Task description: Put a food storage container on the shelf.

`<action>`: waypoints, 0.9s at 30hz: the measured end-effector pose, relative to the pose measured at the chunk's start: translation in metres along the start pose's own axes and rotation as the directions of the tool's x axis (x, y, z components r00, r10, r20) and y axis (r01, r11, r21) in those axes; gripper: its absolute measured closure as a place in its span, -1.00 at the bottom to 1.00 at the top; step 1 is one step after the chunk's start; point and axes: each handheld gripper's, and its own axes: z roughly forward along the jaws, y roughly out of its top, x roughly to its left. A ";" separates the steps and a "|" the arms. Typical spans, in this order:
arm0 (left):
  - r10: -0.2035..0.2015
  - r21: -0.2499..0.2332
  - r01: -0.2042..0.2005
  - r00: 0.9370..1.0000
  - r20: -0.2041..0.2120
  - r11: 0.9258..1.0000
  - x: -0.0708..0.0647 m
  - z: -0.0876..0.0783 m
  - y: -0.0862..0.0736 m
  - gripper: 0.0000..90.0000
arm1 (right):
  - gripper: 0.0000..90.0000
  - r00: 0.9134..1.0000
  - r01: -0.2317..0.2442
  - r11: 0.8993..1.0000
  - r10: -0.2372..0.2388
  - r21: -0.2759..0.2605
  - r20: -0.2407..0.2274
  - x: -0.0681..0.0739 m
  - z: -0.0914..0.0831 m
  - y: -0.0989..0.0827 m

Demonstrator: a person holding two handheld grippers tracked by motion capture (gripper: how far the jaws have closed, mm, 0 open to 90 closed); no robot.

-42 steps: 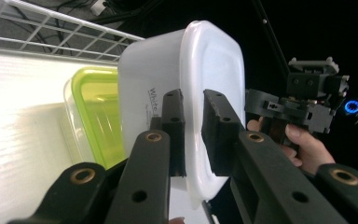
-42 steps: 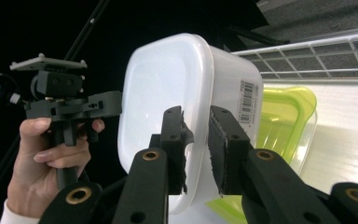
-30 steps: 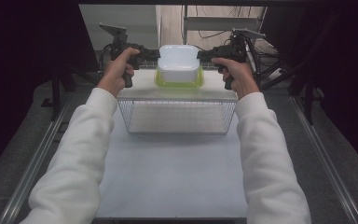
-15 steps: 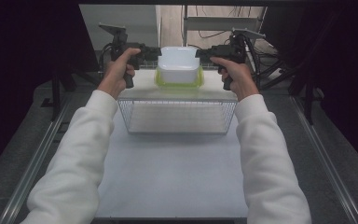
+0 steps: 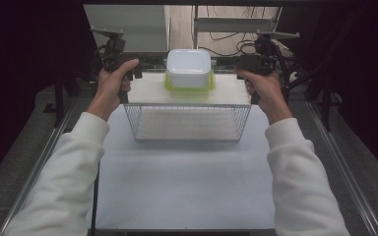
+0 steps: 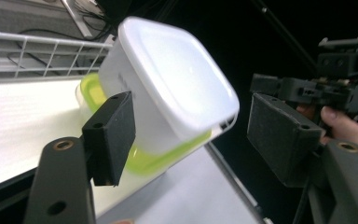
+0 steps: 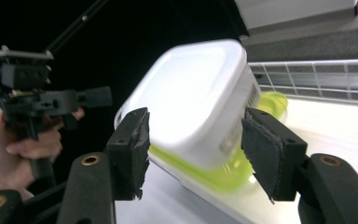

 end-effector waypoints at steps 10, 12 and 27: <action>0.131 0.038 -0.129 0.990 -0.047 0.991 -0.009 -0.026 -0.069 -0.36 | -0.19 0.988 0.158 0.987 -0.158 0.013 0.001 -0.006 -0.035 -0.061; 0.160 0.054 -0.157 0.985 -0.060 0.986 -0.010 -0.029 -0.084 -0.36 | -0.21 0.986 0.169 0.985 -0.170 0.016 0.000 -0.010 -0.039 -0.075; 0.179 0.129 -0.162 0.975 -0.135 0.978 0.014 -0.037 -0.185 -0.33 | -0.26 0.975 0.219 0.972 -0.221 0.081 0.016 -0.037 -0.052 -0.177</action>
